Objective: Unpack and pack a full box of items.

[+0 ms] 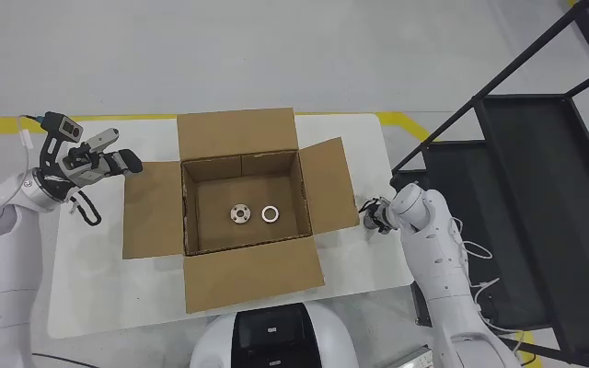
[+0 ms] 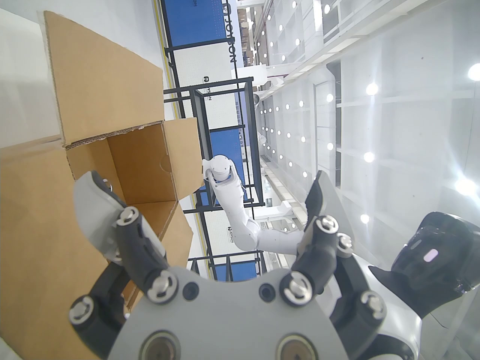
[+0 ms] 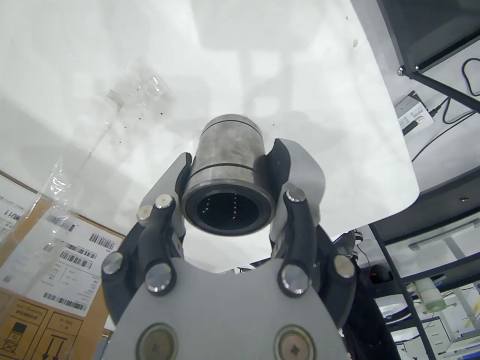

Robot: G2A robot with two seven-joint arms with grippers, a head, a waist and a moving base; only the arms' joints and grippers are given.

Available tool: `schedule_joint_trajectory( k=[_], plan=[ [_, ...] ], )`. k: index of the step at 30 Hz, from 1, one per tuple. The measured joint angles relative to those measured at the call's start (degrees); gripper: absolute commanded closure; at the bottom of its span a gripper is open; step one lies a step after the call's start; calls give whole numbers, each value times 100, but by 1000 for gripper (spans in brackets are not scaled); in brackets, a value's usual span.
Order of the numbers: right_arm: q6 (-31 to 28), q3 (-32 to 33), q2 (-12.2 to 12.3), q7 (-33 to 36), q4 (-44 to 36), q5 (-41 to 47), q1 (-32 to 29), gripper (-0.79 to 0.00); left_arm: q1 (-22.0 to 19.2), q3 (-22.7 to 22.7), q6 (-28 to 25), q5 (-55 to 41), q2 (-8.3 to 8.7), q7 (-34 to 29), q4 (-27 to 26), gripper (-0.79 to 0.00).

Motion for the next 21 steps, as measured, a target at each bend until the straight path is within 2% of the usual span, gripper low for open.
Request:
schedule_joint_trajectory(
  k=[2, 7, 11, 17, 21],
  plan=[
    [12, -7, 8, 8, -31, 2, -12, -3, 0, 0, 0, 0, 0, 0, 0, -785],
    [56, 6, 33, 30, -325, -22, -120, 0, 0, 0, 0, 0, 0, 0, 0, -785],
    [34, 130, 61, 45, -990, 76, -399, 0, 0, 0, 0, 0, 0, 0, 0, -785],
    [64, 477, 91, -189, -2740, 347, -1140, 0, 0, 0, 0, 0, 0, 0, 0, -785],
    [66, 652, 66, -724, -4080, 724, -1678, 0, 0, 0, 0, 0, 0, 0, 0, -785]
  ],
)
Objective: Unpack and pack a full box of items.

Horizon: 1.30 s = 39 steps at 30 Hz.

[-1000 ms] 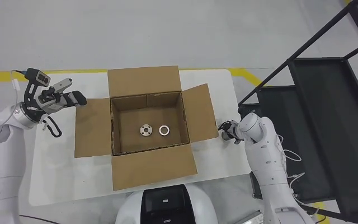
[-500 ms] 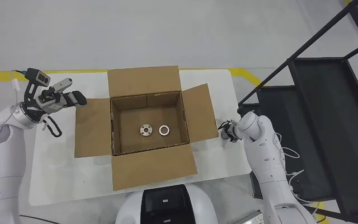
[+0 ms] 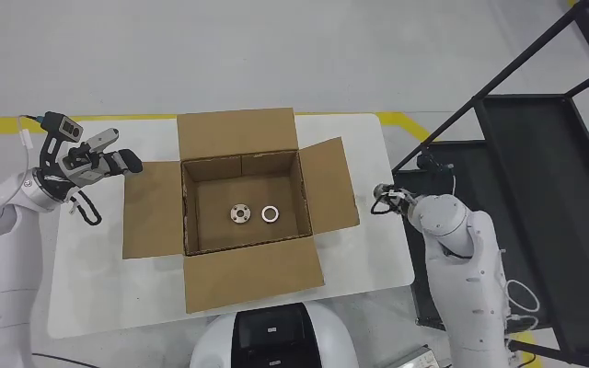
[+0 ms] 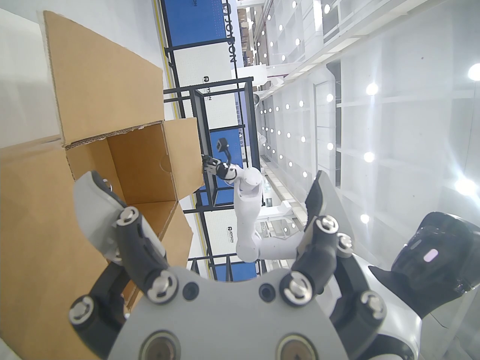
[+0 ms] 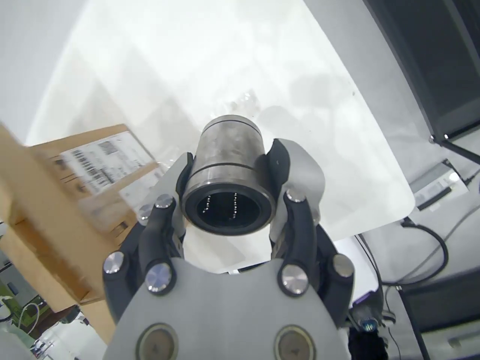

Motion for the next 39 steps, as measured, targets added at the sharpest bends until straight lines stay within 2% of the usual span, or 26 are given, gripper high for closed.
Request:
schedule_joint_trajectory(
  k=[4, 7, 10, 14, 20, 27, 33, 39],
  plan=[
    [-369, -79, -24, -464, -949, 429, -376, 0, 0, 0, 0, 0, 0, 0, 0, -785],
    [-830, -313, -18, -503, -1389, 666, -519, 0, 0, 0, 0, 0, 0, 0, 0, -785],
    [-1242, -702, 11, -231, -1519, 610, -424, 0, 0, 0, 0, 0, 0, 0, 0, -785],
    [-1438, -1556, 24, 140, -1339, 108, 26, 0, 0, 0, 0, 0, 0, 0, 0, -785],
    [-1129, -3139, -101, 696, -263, -573, 1264, 0, 0, 0, 0, 0, 0, 0, 0, -785],
    [-152, -4497, -464, 778, 1720, -691, 2861, 0, 0, 0, 0, 0, 0, 0, 0, -785],
    [426, -5263, -852, 332, 3358, -342, 3681, 0, 0, 0, 0, 0, 0, 0, 0, -785],
    [652, -5665, -1166, -156, 4420, -42, 4063, 0, 0, 0, 0, 0, 0, 0, 0, -785]
  ],
)
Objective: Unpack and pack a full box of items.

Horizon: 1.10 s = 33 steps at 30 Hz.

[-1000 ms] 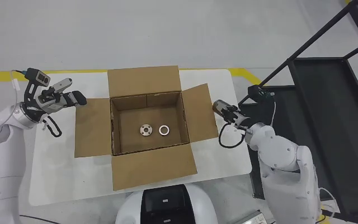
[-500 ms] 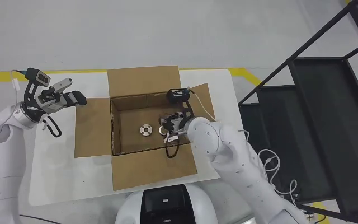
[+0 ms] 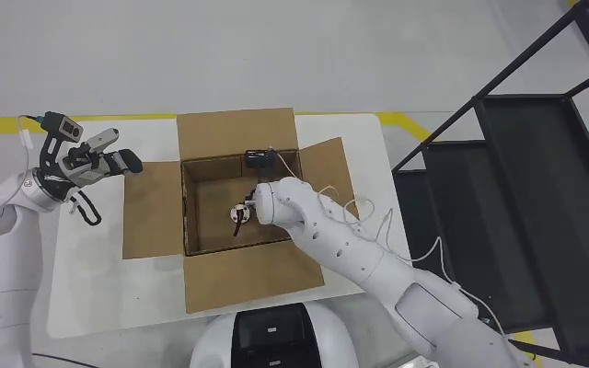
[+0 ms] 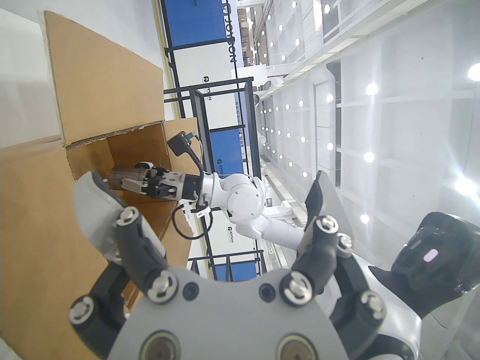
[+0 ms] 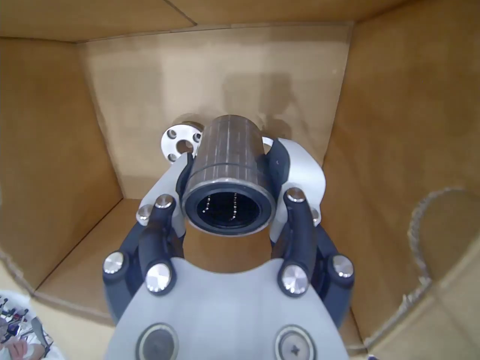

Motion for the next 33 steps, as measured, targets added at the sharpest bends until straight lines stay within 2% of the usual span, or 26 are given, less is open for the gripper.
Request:
schedule_joint_trajectory(
  k=[16, 17, 18, 19, 20, 26, 33],
  plan=[
    [40, -231, -478, -453, 1462, 506, 499, 0, 0, 0, 0, 0, 0, 0, 0, -785],
    [33, -235, -497, -474, 1513, 525, 510, -160, 0, 0, 0, 0, 0, 0, 0, -785],
    [26, -237, -522, -500, 1574, 547, 525, -209, 0, 0, 0, 0, 0, 0, 0, -785],
    [21, -239, -539, -517, 1614, 560, 535, -631, 0, 0, 0, 0, 0, 0, 0, -785],
    [16, -240, -554, -531, 1650, 571, 544, -785, 0, 0, 0, 0, 0, 0, 0, -785],
    [65, -165, -602, -686, 1629, 569, 535, -785, 0, 0, 0, 0, 0, 0, 0, -785],
    [203, 7, -480, -745, 915, 187, 198, -785, 0, 0, 0, 0, 0, 0, 0, -785]
  ],
)
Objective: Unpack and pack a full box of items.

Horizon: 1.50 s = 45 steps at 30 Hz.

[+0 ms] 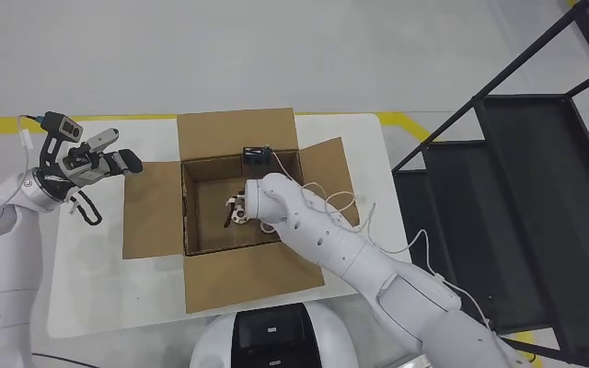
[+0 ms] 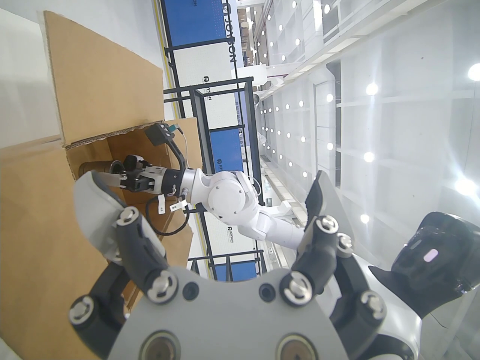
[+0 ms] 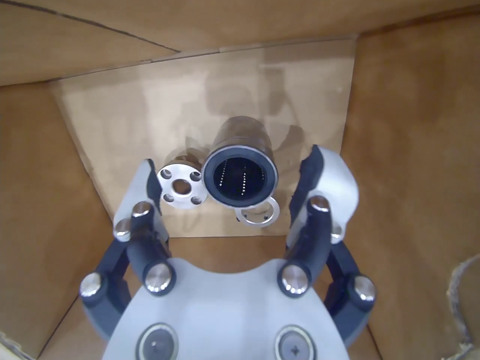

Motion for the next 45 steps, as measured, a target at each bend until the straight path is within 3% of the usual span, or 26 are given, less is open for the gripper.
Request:
schedule_joint_trajectory(
  k=[8, 14, 21, 28, 34, 40, 45],
  plan=[
    [-46, 381, 333, 401, -1716, -757, -808, -785, 0, 0, 0, 0, 0, 0, 0, -785],
    [-923, 1337, 706, 1339, -3689, -652, -1787, -785, 0, 0, 0, 0, 0, 0, 0, -785],
    [-2158, 2930, 1005, 2318, -5385, 530, -2767, -785, 165, -59, 210, 202, 47, 224, -280, -785],
    [-2713, 4268, 1157, 2492, -5631, 1596, -3048, -785, 437, -670, 283, -104, 163, 271, 183, -785],
    [-2943, 5129, 1247, 2077, -5450, 2230, -3177, -785, 737, -988, 170, 114, 235, 739, 541, -785],
    [-2496, 5611, 1321, 1347, -5251, 1911, -3325, -785, 681, -491, 302, 1024, 203, 1630, 674, -785],
    [-2278, 5713, 1374, 1089, -4901, 1755, -3324, -785, 306, 217, 501, 1176, 87, 1807, 957, -785]
  ],
)
